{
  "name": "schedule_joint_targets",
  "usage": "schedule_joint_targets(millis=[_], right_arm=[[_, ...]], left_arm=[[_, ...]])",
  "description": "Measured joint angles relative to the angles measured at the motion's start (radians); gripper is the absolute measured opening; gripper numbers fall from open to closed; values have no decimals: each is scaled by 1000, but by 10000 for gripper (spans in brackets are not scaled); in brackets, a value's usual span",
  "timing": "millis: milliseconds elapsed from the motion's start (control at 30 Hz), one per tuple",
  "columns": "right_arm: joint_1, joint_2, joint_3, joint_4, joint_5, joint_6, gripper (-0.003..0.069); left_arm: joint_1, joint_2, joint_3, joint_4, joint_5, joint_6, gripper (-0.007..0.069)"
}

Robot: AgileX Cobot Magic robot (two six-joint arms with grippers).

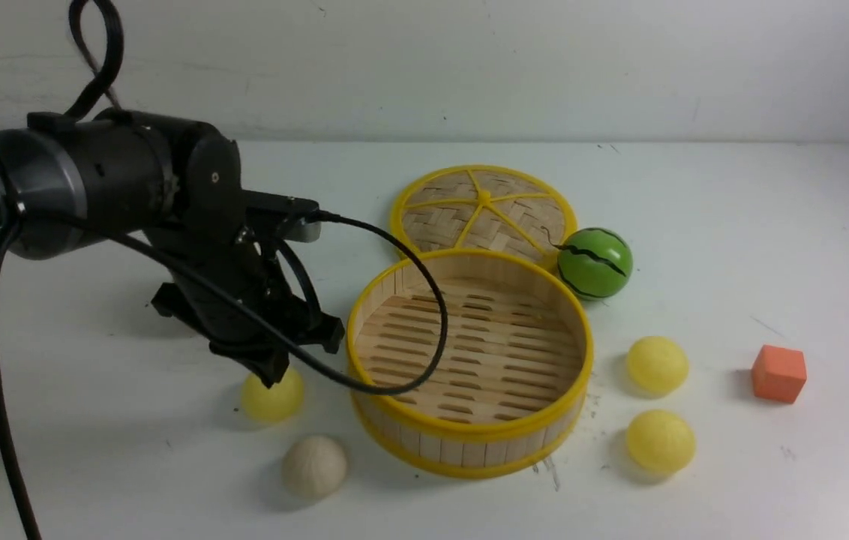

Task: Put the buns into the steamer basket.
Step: Use the left arm to grab a steamed stuffed bun

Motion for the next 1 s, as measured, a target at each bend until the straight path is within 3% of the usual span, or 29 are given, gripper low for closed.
schedule_joint_targets(millis=[133, 367, 533, 700, 867, 1000], right_arm=[[0, 0, 0, 0, 0, 0, 239], [0, 0, 0, 0, 0, 0, 239], [0, 0, 0, 0, 0, 0, 239], [0, 0, 0, 0, 0, 0, 239], [0, 0, 0, 0, 0, 0, 239], [0, 0, 0, 0, 0, 0, 239]], left_arm=[[4, 3, 0, 30, -24, -26, 34], [5, 44, 0, 34, -87, -37, 220], [5, 71, 0, 38, -94, -37, 254], [5, 95, 0, 43, -105, -38, 238], [5, 107, -2, 44, -106, -41, 166], [5, 106, -4, 44, -76, -56, 2]])
